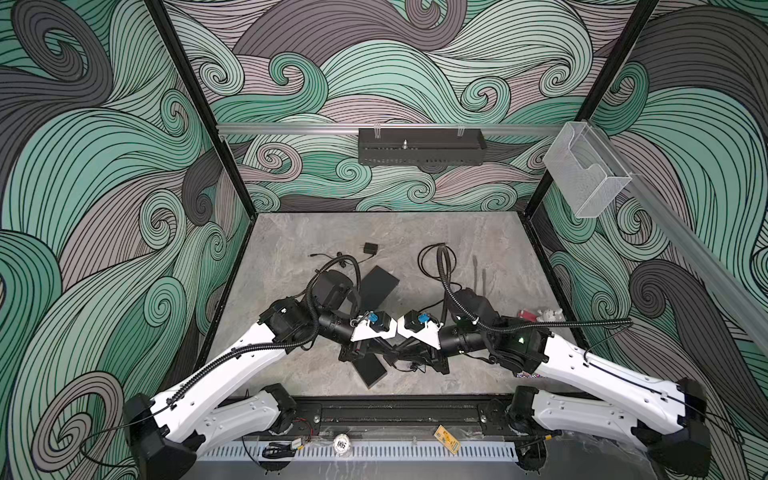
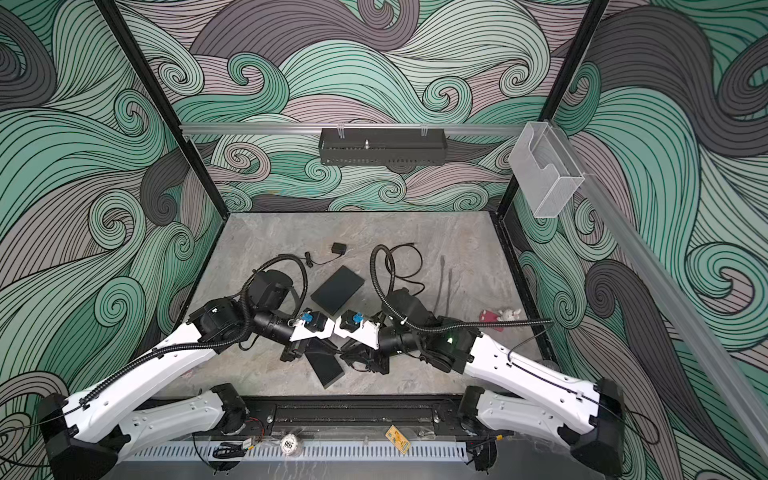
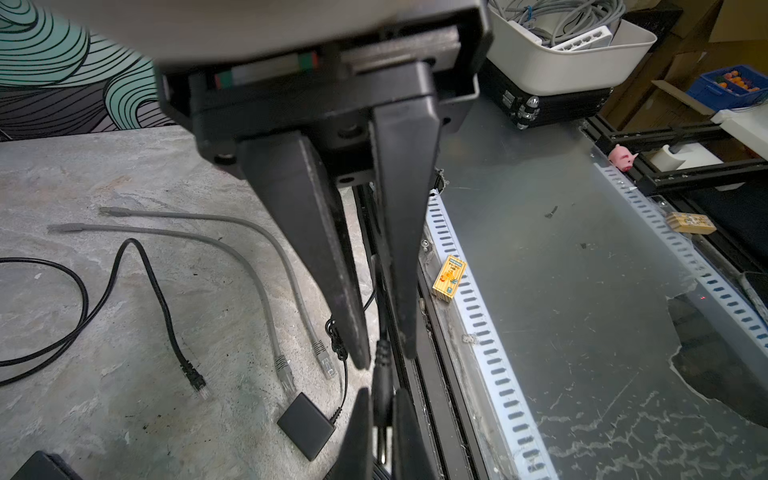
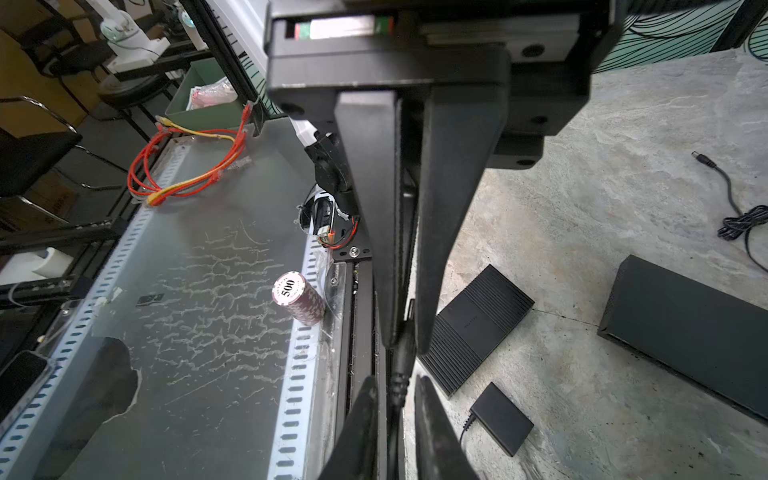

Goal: Insert the plug into the switch port
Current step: 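Close the right gripper on the barrel plug while the left gripper releases it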

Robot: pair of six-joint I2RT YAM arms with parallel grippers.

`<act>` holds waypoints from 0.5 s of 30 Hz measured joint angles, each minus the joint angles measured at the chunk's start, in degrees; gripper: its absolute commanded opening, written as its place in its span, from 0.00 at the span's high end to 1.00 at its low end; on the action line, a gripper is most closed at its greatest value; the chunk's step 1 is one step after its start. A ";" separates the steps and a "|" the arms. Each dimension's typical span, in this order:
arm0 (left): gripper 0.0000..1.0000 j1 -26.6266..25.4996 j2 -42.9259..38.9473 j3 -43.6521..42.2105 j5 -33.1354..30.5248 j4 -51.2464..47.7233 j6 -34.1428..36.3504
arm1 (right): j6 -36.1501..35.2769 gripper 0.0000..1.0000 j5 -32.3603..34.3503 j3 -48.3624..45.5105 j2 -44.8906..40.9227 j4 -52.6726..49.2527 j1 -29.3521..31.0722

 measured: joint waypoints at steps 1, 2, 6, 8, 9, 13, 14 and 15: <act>1.00 0.00 0.00 0.00 -0.02 0.09 -0.15 | 0.02 0.88 0.46 0.00 0.11 -0.17 0.11; 1.00 0.00 0.02 0.00 -0.04 0.13 -0.20 | 0.02 0.89 0.79 0.00 0.15 -0.28 0.26; 1.00 0.00 0.42 0.00 -0.04 0.15 -0.59 | 0.13 0.94 2.05 0.00 0.09 -0.72 0.61; 1.00 0.02 0.63 0.00 -0.02 0.17 -0.72 | 0.15 0.98 2.40 0.00 0.04 -0.94 0.61; 0.95 0.00 0.66 0.00 -0.02 0.20 -0.76 | 0.20 1.00 2.54 0.00 0.00 -1.05 0.61; 0.02 0.00 0.68 0.00 -0.22 1.27 -1.99 | 0.46 1.00 3.34 0.00 -0.37 -1.03 0.61; 0.01 0.00 0.57 -0.09 -0.72 2.14 -3.30 | 0.46 1.00 3.58 0.00 -0.50 -1.03 0.61; 0.01 0.00 0.26 -0.26 -1.46 3.15 -4.66 | 0.46 1.00 3.91 0.00 -0.63 -1.05 0.61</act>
